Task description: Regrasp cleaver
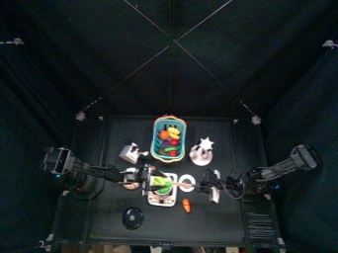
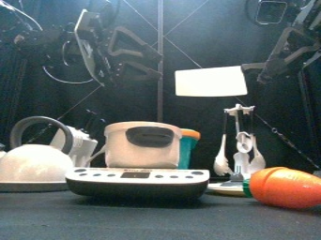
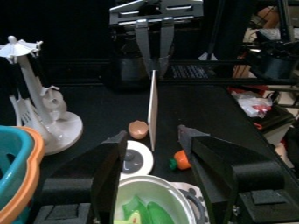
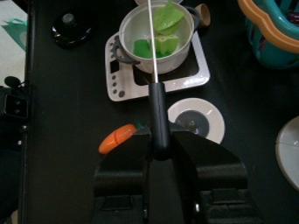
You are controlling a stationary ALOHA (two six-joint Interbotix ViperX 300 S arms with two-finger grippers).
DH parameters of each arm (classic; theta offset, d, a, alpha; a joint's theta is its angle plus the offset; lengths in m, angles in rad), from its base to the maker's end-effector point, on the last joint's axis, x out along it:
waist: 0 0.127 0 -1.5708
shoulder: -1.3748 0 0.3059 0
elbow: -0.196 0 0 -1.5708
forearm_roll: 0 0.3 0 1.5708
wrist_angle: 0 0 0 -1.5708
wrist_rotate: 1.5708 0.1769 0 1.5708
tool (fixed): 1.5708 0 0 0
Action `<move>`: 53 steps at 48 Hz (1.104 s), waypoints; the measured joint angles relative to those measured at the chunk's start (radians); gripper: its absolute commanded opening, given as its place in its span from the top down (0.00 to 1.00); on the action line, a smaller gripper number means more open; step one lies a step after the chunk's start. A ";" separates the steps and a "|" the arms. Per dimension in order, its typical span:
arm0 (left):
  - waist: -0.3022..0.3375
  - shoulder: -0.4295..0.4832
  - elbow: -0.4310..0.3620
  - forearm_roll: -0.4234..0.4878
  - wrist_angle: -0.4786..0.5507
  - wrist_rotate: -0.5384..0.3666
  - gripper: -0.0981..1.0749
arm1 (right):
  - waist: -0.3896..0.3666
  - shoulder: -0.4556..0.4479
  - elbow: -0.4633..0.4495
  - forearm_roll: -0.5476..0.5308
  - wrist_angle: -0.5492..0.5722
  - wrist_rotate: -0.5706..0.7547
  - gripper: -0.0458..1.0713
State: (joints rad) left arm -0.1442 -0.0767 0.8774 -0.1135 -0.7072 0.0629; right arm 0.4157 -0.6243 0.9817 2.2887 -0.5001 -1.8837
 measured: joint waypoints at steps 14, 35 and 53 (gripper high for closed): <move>-0.097 0.109 -0.084 -0.005 0.000 0.000 0.18 | 0.103 0.052 0.000 0.031 0.000 0.000 0.47; -0.206 0.252 -0.222 -0.218 -0.037 0.015 0.19 | 0.178 0.086 -0.005 0.040 -0.032 0.002 0.47; -0.302 0.383 -0.255 -0.489 -0.268 0.160 0.19 | 0.206 0.086 -0.006 0.011 -0.041 0.002 0.47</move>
State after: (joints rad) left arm -0.4464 0.3068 0.6228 -0.6029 -0.9756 0.2224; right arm 0.6213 -0.5384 0.9756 2.2994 -0.5415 -1.8822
